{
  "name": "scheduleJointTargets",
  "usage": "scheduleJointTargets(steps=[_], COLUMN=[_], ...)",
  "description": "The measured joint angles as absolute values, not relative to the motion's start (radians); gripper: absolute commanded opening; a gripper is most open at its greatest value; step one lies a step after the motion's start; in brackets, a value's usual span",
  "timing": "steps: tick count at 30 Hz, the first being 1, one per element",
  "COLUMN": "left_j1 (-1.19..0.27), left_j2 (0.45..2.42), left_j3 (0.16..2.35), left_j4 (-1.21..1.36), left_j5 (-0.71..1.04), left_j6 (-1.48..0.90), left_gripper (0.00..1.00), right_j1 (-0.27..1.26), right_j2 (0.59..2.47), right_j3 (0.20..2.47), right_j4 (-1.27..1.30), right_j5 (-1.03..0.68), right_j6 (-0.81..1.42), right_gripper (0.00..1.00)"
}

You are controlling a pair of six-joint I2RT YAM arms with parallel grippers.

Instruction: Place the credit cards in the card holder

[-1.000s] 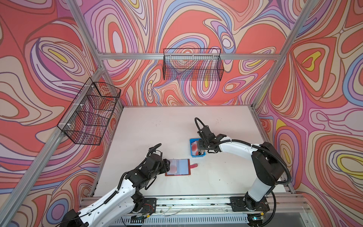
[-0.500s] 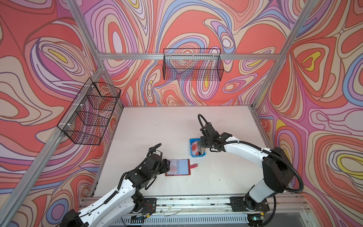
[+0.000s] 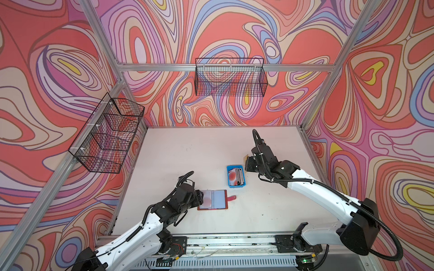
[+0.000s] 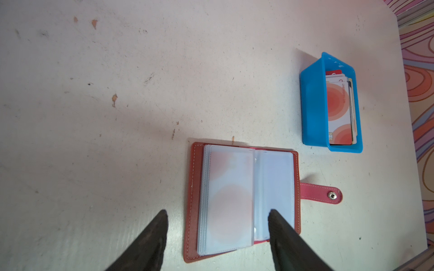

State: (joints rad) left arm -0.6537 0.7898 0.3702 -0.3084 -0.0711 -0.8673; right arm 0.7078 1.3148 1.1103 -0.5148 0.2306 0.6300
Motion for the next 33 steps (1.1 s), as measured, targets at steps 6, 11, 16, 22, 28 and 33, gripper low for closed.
scheduleJointTargets(steps=[6,11,16,22,28,33], left_j1=[-0.654,-0.653,-0.630,-0.620,-0.620,-0.620], left_j2=[0.807,0.833,0.863,0.896,0.901,0.910], left_j3=[0.370,0.363,0.348,0.324,0.323,0.323], left_j4=[-0.300,-0.287,-0.286,-0.256,-0.217,-0.204], left_j5=[-0.071,-0.071,-0.070,-0.043,-0.018,-0.007], left_j6=[-0.868,-0.876,-0.899,-0.917,-0.918,-0.917], left_gripper=[0.69,0.69,0.69,0.68,0.67,0.67], right_j1=[0.912,1.010,1.070,1.095,1.094,1.094], right_j2=[1.290,1.350,1.440,1.568,1.611,1.666], right_j3=[1.039,0.890,0.773,0.752,0.714,0.698], right_j4=[-0.387,-0.187,-0.012,0.154,0.278,0.354], right_j5=[0.254,0.246,0.254,0.241,0.235,0.217], right_j6=[0.720,0.804,0.888,0.965,1.034,1.081], right_gripper=[0.00,0.00,0.00,0.00,0.00,0.00])
